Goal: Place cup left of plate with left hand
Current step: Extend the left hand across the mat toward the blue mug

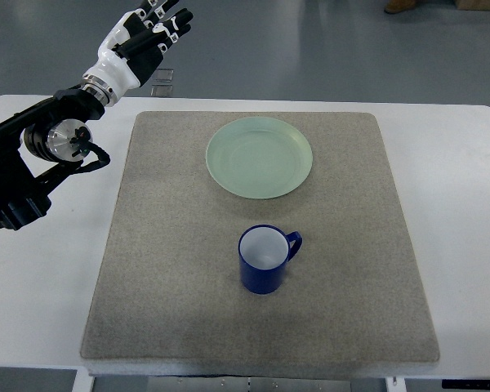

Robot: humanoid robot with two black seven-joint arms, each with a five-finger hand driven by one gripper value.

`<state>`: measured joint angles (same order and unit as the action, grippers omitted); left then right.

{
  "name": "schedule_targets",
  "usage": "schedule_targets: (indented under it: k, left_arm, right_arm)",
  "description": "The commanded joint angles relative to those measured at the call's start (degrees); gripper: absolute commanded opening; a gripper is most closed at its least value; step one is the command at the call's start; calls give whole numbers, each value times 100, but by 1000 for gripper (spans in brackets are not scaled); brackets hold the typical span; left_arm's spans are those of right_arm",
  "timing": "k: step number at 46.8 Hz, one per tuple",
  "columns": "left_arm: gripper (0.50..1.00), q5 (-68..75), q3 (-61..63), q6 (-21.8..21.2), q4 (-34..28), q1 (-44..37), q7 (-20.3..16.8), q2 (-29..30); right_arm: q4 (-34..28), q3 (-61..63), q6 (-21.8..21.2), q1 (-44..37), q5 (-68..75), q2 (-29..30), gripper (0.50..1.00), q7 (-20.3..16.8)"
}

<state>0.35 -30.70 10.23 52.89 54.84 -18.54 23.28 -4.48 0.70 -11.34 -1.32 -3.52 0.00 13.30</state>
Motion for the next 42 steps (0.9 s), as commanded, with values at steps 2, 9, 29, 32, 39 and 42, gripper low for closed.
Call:
schedule_targets:
  k: [2, 9, 29, 32, 39, 42]
  left_arm:
    - [999, 9, 336, 225, 344, -9, -1, 264]
    - [999, 9, 854, 725, 678, 18, -1, 580]
    - [999, 1388, 1347, 2465, 1101, -131, -1, 1424]
    - [999, 1555, 1356, 2477, 1145, -193, -9, 1521]
    - [999, 1845, 1435, 2477, 1154, -368, -9, 1688]
    - [999, 2021, 1435, 2477, 1154, -430, -9, 1732]
  right_arm:
    - [0, 0, 0, 0, 0, 0, 932, -3]
    - [0, 0, 0, 0, 0, 0, 932, 6]
    - [0, 0, 0, 0, 0, 0, 932, -3]
    - [0, 0, 0, 0, 0, 0, 932, -3]
    - [0, 0, 0, 0, 0, 0, 932, -3]
    - [0, 0, 0, 0, 0, 0, 932, -3]
